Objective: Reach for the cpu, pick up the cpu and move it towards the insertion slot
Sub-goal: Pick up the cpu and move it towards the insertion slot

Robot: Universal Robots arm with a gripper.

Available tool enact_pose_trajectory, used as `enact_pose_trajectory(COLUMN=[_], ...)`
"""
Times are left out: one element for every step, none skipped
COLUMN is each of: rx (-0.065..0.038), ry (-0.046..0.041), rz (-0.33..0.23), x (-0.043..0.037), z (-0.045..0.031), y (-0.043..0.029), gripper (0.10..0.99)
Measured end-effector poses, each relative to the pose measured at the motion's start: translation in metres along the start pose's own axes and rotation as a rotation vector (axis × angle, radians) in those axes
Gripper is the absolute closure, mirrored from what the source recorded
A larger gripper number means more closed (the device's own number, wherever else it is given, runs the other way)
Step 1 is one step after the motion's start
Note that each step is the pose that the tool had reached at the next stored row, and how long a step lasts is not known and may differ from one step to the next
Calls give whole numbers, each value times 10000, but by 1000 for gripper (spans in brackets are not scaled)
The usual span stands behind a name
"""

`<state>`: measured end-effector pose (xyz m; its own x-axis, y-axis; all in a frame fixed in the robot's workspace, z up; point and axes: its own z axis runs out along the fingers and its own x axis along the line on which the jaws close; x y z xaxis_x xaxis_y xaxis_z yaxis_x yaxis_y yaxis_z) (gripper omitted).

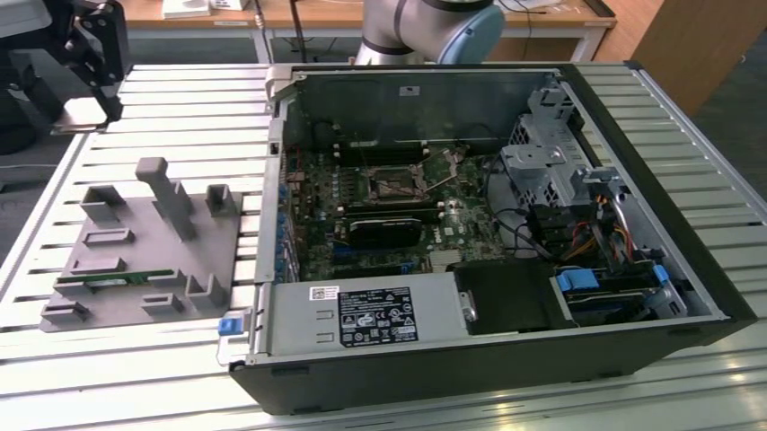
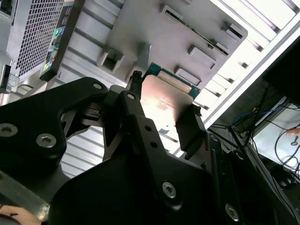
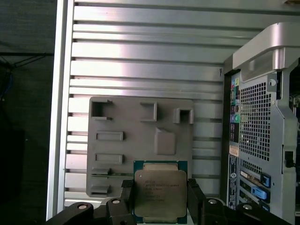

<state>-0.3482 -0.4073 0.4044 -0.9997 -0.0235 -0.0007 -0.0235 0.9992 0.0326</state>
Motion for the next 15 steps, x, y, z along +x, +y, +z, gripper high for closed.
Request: enact_pose_trajectory(rx=[0, 1, 1, 1, 0, 0, 1, 1, 0, 1, 1, 1, 1, 0, 0], ry=[0, 1, 1, 1, 0, 1, 1, 1, 1, 1, 1, 1, 1, 1, 1], rz=[1, 1, 1, 0, 1, 1, 1, 1, 0, 1, 0, 0, 1, 1, 1], x=[-10, -21, -31, -40, -49, -58, -67, -77, -88, -99, -111, -123, -137, -152, -167], z=[0, 0, -1, 0, 0, 0, -1, 0, -1, -1, -1, 0, 0, 0, 0], y=[0, 0, -1, -1, -1, -1, -1, -2, -2, -2, -3, -3, -3, -3, -4], gripper=[545, 545, 545, 545, 545, 545, 545, 545, 545, 545, 545, 545, 545, 545, 545])
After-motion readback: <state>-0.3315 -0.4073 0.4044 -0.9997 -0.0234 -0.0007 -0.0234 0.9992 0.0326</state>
